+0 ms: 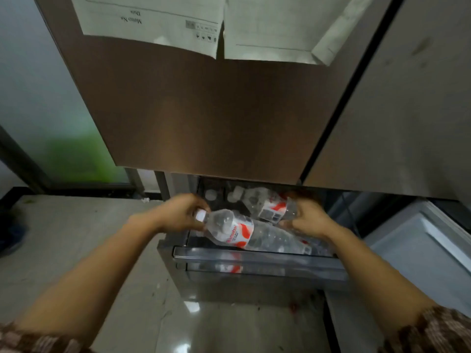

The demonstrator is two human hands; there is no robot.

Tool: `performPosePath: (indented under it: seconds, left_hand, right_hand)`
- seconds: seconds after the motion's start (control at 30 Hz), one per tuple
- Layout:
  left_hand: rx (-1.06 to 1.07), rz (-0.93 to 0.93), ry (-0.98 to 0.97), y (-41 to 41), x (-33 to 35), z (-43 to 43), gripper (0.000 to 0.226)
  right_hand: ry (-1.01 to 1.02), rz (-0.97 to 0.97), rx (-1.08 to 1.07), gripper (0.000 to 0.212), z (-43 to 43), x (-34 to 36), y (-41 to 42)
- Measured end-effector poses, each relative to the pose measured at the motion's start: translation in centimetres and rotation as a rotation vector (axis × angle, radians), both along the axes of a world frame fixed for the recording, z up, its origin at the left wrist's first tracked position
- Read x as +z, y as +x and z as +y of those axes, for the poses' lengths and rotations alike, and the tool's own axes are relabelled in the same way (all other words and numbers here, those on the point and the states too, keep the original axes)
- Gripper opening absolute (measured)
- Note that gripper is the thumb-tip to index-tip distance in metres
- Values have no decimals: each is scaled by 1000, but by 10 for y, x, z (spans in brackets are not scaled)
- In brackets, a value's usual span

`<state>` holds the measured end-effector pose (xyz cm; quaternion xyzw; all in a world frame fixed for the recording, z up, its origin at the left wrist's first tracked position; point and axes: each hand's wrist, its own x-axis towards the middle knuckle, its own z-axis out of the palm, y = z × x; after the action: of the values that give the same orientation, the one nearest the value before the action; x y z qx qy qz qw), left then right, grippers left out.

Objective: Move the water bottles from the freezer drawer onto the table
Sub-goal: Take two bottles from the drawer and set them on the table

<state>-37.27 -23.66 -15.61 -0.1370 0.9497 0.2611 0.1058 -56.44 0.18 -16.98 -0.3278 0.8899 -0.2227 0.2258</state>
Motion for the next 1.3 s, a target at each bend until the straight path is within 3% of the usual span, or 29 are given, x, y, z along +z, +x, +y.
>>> performPosePath:
  seconds: [0.1,0.27,0.43,0.7,0.77,0.83,0.9,1.03,1.1,1.3]
  left_hand:
    - [142,125,179,20,16,3,28]
    - [339,395,387,25,26,47,16]
    - [368,493,318,-5,38,96,13]
    - [315,482,179,-25,49,128,12]
    - [302,463,173,-26,51,131,10]
    - [284,437,160,-26,53,131,13]
    - [285,402,148,-28,53,131,15]
    - [367,411,103,-26,54,131,17]
    - [413,426,104,-24,55,132,23]
    - [445,436,121,-19,54,131,28]
  right_hand:
    - [-175,-40,24,54,28,4,8]
    - [-300,-43,161,55,61,6,20]
    - [-166,71,278,69,75,10,17]
    - [-104,185,377,65,71,21,37]
    - [-131,329,402,51,70,25,43]
    - [-55,547,486,41,65,28,46]
    - [36,647,522,38,61,28,44]
    - [133,403,446,48,53,17,47]
    - [164,371,434,49,46,14,45]
    - [279,226,508,15,20,21,37]
